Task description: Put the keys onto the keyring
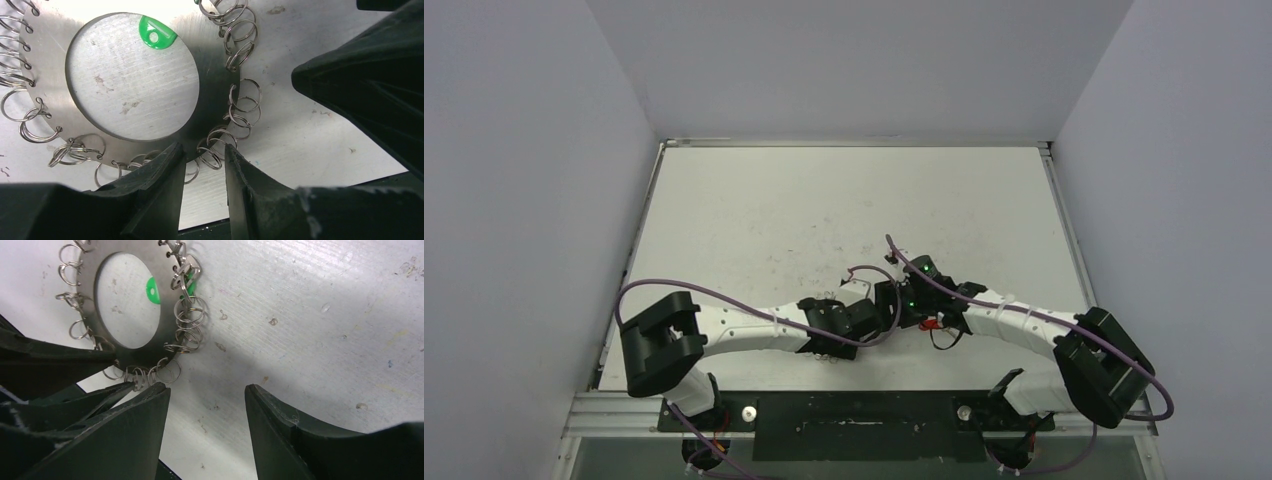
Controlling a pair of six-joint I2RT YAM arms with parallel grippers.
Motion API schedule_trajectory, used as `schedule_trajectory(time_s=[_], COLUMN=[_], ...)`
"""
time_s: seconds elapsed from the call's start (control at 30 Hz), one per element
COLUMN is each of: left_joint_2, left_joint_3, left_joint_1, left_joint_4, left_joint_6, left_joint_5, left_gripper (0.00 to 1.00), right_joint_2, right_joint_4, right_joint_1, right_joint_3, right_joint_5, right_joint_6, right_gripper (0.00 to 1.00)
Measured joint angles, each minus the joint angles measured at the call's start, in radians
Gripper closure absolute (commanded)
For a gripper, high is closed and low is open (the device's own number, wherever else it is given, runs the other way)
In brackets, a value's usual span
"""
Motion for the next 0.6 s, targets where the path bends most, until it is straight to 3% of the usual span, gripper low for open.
schedule_trajectory(time_s=[0.27, 0.6], left_joint_2=[-0.113, -0.503], left_joint_3=[-0.038, -0.309], left_joint_1=[0.034, 0.303], left_joint_4=[0.024, 0.142], left_joint_6=[0.018, 0.006], left_joint_5=[0.030, 0.171], left_gripper=[0.56, 0.50], right_joint_2=[-0.056, -0.040], right_joint_4=[-0.003, 0.002], right_joint_1=[0.038, 0.237], right_joint_3=[0.000, 0.044], right_joint_5=[0.005, 0.048], right_joint_6=[0.048, 0.145], right_gripper=[0.46, 0.56])
